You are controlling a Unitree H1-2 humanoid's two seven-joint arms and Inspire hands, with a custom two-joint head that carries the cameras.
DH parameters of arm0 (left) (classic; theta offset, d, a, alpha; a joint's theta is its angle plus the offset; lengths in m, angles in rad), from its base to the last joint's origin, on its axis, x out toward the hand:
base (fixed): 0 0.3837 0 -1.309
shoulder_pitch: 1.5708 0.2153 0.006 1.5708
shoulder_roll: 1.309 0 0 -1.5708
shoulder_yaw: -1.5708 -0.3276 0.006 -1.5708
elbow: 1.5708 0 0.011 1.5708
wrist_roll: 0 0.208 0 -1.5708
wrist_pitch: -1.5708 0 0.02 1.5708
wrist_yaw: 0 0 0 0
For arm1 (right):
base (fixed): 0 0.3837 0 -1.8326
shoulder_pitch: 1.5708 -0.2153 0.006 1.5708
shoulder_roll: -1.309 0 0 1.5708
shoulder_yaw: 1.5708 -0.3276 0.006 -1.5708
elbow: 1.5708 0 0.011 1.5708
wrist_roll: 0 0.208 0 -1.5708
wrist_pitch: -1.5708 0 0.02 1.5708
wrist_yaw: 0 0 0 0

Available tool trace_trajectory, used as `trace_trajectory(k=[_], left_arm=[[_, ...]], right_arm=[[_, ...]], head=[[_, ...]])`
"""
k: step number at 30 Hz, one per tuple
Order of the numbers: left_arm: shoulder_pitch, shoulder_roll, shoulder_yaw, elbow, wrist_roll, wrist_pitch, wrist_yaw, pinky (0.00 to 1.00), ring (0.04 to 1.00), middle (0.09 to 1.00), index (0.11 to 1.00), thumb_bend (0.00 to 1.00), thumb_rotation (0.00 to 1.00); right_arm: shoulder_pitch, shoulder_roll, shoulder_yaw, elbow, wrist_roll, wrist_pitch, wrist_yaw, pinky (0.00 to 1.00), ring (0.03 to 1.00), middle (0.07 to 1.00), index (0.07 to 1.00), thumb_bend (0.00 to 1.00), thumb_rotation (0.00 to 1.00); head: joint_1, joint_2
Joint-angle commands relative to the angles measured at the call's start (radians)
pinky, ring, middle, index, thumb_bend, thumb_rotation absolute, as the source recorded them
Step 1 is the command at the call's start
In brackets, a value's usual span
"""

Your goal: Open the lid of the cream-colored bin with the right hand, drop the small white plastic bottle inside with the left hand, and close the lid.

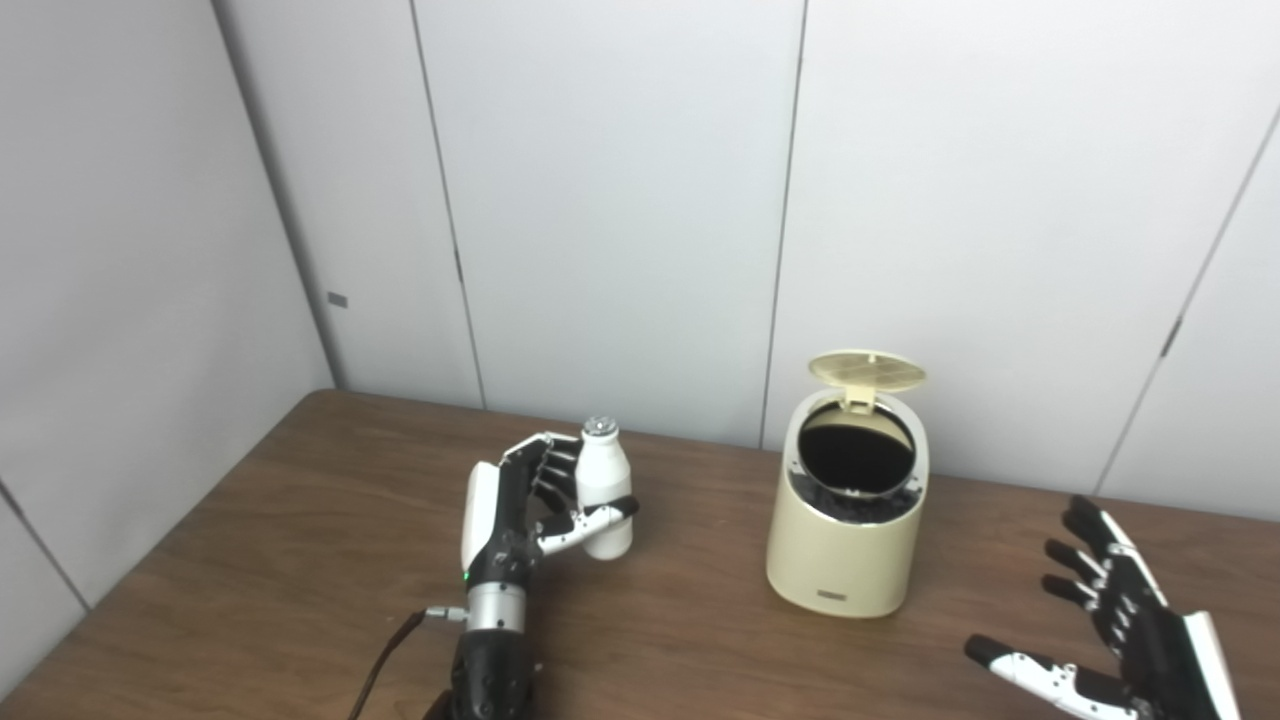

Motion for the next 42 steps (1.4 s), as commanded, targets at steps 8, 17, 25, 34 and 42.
trace_trajectory(k=[8, 17, 25, 34, 42], left_arm=[[-0.062, -0.029, -0.026, -0.183, -0.036, -0.009, -0.091, 0.35, 0.425, 0.48, 0.491, 0.51, 0.0], [-0.142, -0.097, -0.047, -0.251, -0.076, 0.012, -0.158, 0.36, 0.434, 0.482, 0.487, 0.51, 0.0], [-0.223, -0.129, -0.081, -0.226, -0.064, -0.022, -0.183, 0.36, 0.437, 0.476, 0.489, 0.51, 0.0], [-0.284, -0.157, -0.12, -0.127, -0.077, -0.107, -0.196, 0.35, 0.429, 0.476, 0.493, 0.51, 0.0], [-0.311, -0.187, -0.135, -0.034, -0.041, -0.163, -0.166, 0.34, 0.416, 0.468, 0.51, 0.51, 0.0]], right_arm=[[-0.056, 0.008, 0.009, 0.126, -0.041, -0.189, -0.058, 0.71, 0.831, 0.891, 0.885, 0.78, 0.06], [-0.065, 0.021, 0.014, 0.187, -0.076, -0.235, -0.093, 0.72, 0.829, 0.888, 0.885, 0.78, 0.13], [-0.072, 0.034, 0.017, 0.207, -0.078, -0.244, -0.112, 0.72, 0.835, 0.894, 0.883, 0.77, 0.1], [-0.072, 0.044, 0.021, 0.209, -0.08, -0.251, -0.123, 0.73, 0.842, 0.901, 0.89, 0.75, 0.1], [-0.069, 0.055, 0.018, 0.194, -0.069, -0.247, -0.129, 0.74, 0.846, 0.898, 0.892, 0.75, 0.11]], head=[[-0.07, -0.034], [-0.109, -0.065], [-0.125, -0.076], [-0.148, -0.08], [-0.163, -0.075]])
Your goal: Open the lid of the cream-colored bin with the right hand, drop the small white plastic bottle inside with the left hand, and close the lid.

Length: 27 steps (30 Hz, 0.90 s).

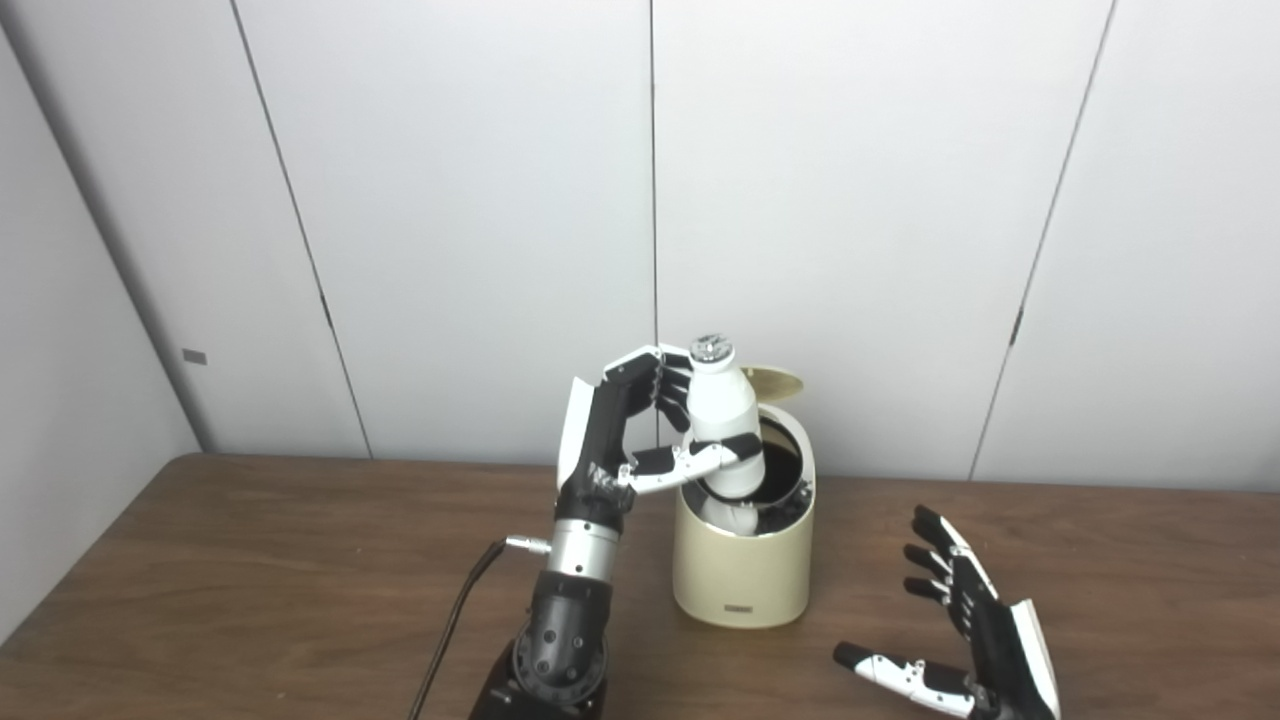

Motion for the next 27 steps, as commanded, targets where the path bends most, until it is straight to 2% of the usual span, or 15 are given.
trace_trajectory(k=[1, 7, 15, 21, 27], left_arm=[[-0.067, -0.014, -0.008, 0.001, 0.017, -0.048, 0.018, 0.33, 0.415, 0.469, 0.511, 0.51, 0.0], [-0.078, -0.012, -0.042, 0.055, 0.011, -0.056, 0.048, 0.33, 0.412, 0.475, 0.499, 0.51, 0.0], [-0.104, 0.021, -0.118, 0.138, -0.017, -0.057, 0.135, 0.34, 0.41, 0.481, 0.492, 0.51, 0.0], [-0.123, 0.059, -0.221, 0.182, -0.041, -0.057, 0.24, 0.33, 0.402, 0.475, 0.497, 0.5, 0.0], [-0.141, 0.103, -0.355, 0.223, -0.024, -0.057, 0.397, 0.3, 0.378, 0.459, 0.525, 0.5, 0.0]], right_arm=[[-0.033, 0.01, -0.002, -0.033, 0.009, -0.041, -0.011, 0.75, 0.849, 0.898, 0.892, 0.75, 0.1], [-0.032, 0.014, -0.001, -0.037, 0.006, -0.042, -0.014, 0.74, 0.849, 0.895, 0.889, 0.75, 0.14], [-0.031, 0.022, 0.006, -0.042, -0.009, -0.041, -0.027, 0.74, 0.843, 0.891, 0.884, 0.75, 0.16], [-0.028, 0.028, 0.01, -0.055, -0.022, -0.032, -0.03, 0.73, 0.837, 0.889, 0.883, 0.75, 0.15], [-0.027, 0.035, 0.008, -0.063, -0.016, -0.025, -0.03, 0.73, 0.838, 0.889, 0.883, 0.74, 0.14]], head=[[-0.001, -0.001], [-0.007, 0.0], [-0.02, 0.001], [-0.025, 0.008], [-0.03, 0.01]])
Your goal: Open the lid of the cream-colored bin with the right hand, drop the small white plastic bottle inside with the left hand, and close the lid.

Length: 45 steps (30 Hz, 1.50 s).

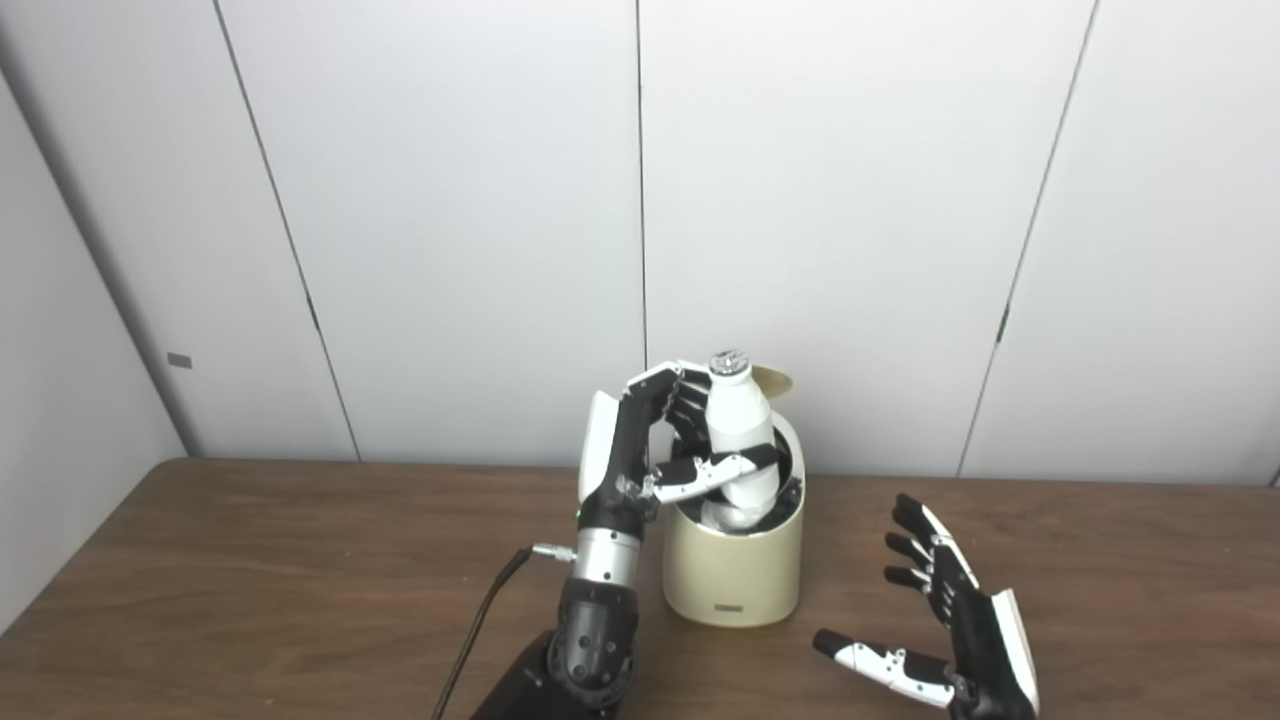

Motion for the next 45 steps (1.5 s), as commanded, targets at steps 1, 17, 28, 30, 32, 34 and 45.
trace_trajectory(k=[1, 17, 28, 30, 32, 34, 45], left_arm=[[-0.044, 0.019, -0.045, 0.008, 0.019, -0.017, 0.066, 0.3, 0.375, 0.459, 0.529, 0.5, 0.0], [-0.101, 0.094, -0.305, 0.116, 0.093, -0.017, 0.403, 0.14, 0.25, 0.416, 0.502, 0.52, 0.0], [-0.101, 0.101, -0.342, 0.153, 0.073, -0.017, 0.418, 0.27, 0.323, 0.437, 0.498, 0.52, 0.0], [-0.098, 0.098, -0.335, 0.163, 0.07, -0.017, 0.402, 0.29, 0.338, 0.434, 0.498, 0.52, 0.0], [-0.096, 0.098, -0.333, 0.176, 0.082, -0.017, 0.399, 0.31, 0.375, 0.453, 0.511, 0.51, 0.0], [-0.094, 0.099, -0.331, 0.183, 0.09, -0.017, 0.395, 0.31, 0.387, 0.461, 0.518, 0.5, 0.0], [-0.09, 0.094, -0.305, 0.208, 0.14, -0.017, 0.423, 0.32, 0.389, 0.46, 0.519, 0.5, 0.0]], right_arm=[[-0.028, 0.011, -0.002, -0.041, -0.001, -0.024, -0.012, 0.73, 0.837, 0.888, 0.881, 0.75, 0.14], [-0.025, 0.008, -0.005, -0.058, 0.026, -0.022, 0.003, 0.74, 0.838, 0.894, 0.882, 0.74, 0.12], [-0.022, 0.005, -0.004, -0.068, 0.046, -0.02, 0.014, 0.74, 0.834, 0.901, 0.881, 0.74, 0.12], [-0.021, 0.005, -0.004, -0.072, 0.048, -0.018, 0.017, 0.74, 0.831, 0.901, 0.882, 0.74, 0.12], [-0.021, 0.006, -0.004, -0.074, 0.046, -0.018, 0.018, 0.74, 0.825, 0.899, 0.882, 0.74, 0.12], [-0.021, 0.007, -0.004, -0.075, 0.046, -0.018, 0.019, 0.74, 0.822, 0.896, 0.881, 0.74, 0.12], [-0.022, 0.008, -0.002, -0.073, 0.041, -0.022, 0.021, 0.72, 0.816, 0.891, 0.881, 0.75, 0.12]], head=[[0.001, -0.001], [0.008, 0.01], [0.013, 0.014], [0.017, 0.02], [0.017, 0.02], [0.017, 0.021], [0.024, 0.024]])
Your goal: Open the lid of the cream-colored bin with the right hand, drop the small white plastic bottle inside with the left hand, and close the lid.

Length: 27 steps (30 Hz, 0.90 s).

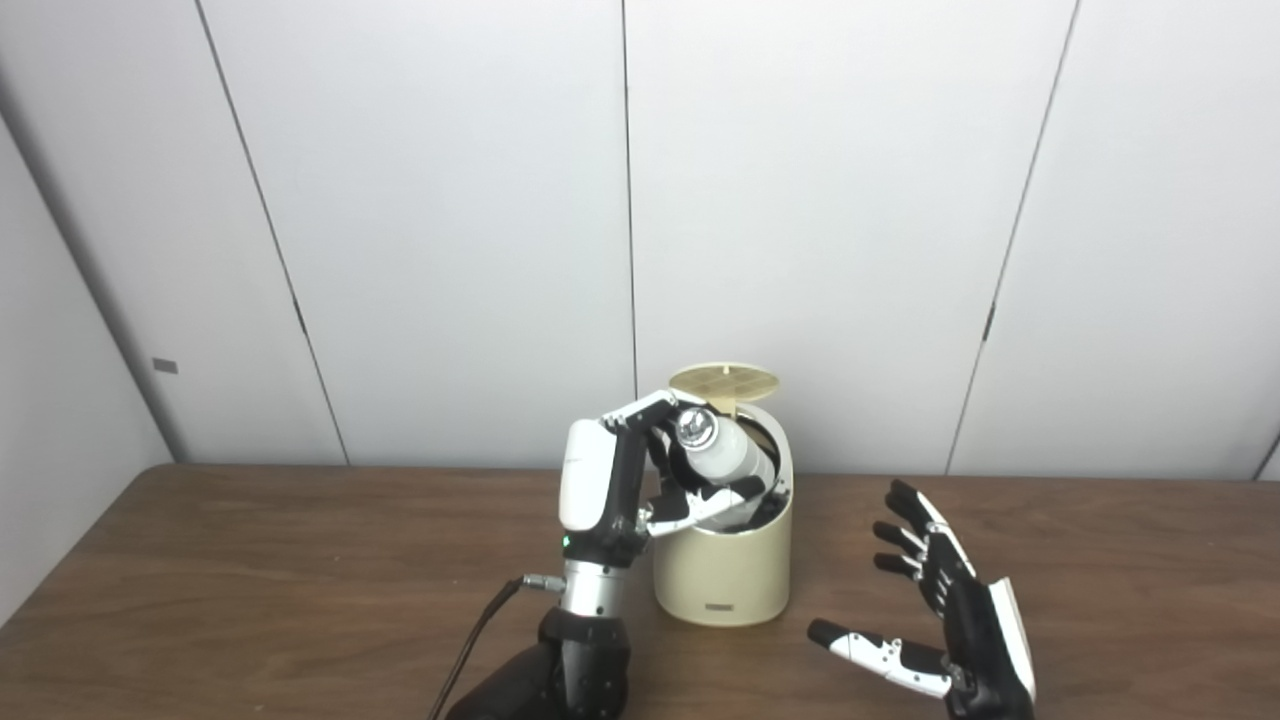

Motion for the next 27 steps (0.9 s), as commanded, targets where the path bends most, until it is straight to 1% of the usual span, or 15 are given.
trace_trajectory(k=[1, 3, 6, 11, 16, 22, 27], left_arm=[[-0.018, 0.01, 0.01, 0.021, 0.014, 0.017, 0.003, 0.32, 0.388, 0.458, 0.52, 0.5, 0.0], [-0.021, 0.014, 0.006, 0.022, 0.034, 0.017, 0.011, 0.33, 0.389, 0.452, 0.513, 0.5, 0.0], [-0.027, 0.018, 0.002, 0.031, 0.098, 0.017, 0.036, 0.35, 0.39, 0.439, 0.505, 0.5, 0.0], [-0.036, 0.024, 0.012, 0.046, 0.194, 0.017, 0.055, 0.35, 0.381, 0.429, 0.5, 0.5, 0.0], [-0.032, 0.03, 0.044, 0.023, 0.253, 0.017, 0.018, 0.35, 0.378, 0.434, 0.501, 0.5, 0.0], [-0.025, 0.025, 0.083, 0.019, 0.286, 0.018, -0.016, 0.34, 0.371, 0.433, 0.5, 0.5, 0.0], [-0.018, 0.023, 0.109, 0.013, 0.303, 0.018, -0.026, 0.35, 0.377, 0.432, 0.499, 0.5, 0.0]], right_arm=[[-0.025, 0.004, 0.001, -0.032, 0.001, -0.022, 0.0, 0.72, 0.816, 0.891, 0.881, 0.74, 0.12], [-0.025, 0.004, 0.001, -0.033, 0.001, -0.023, 0.001, 0.72, 0.816, 0.892, 0.881, 0.74, 0.12], [-0.025, 0.005, 0.0, -0.031, 0.002, -0.026, 0.0, 0.72, 0.818, 0.893, 0.881, 0.74, 0.11], [-0.025, 0.003, -0.001, -0.027, 0.002, -0.029, -0.001, 0.73, 0.821, 0.895, 0.883, 0.74, 0.11], [-0.028, 0.002, 0.0, -0.023, 0.0, -0.035, -0.001, 0.73, 0.821, 0.895, 0.881, 0.74, 0.12], [-0.031, 0.003, 0.0, -0.021, -0.005, -0.034, -0.004, 0.72, 0.815, 0.888, 0.879, 0.74, 0.1], [-0.03, 0.003, 0.002, -0.025, -0.009, -0.03, -0.002, 0.72, 0.815, 0.89, 0.883, 0.74, 0.11]], head=[[0.001, -0.001], [0.001, 0.0], [0.002, 0.002], [0.002, 0.003], [0.005, 0.005], [0.011, 0.007], [0.011, 0.007]])
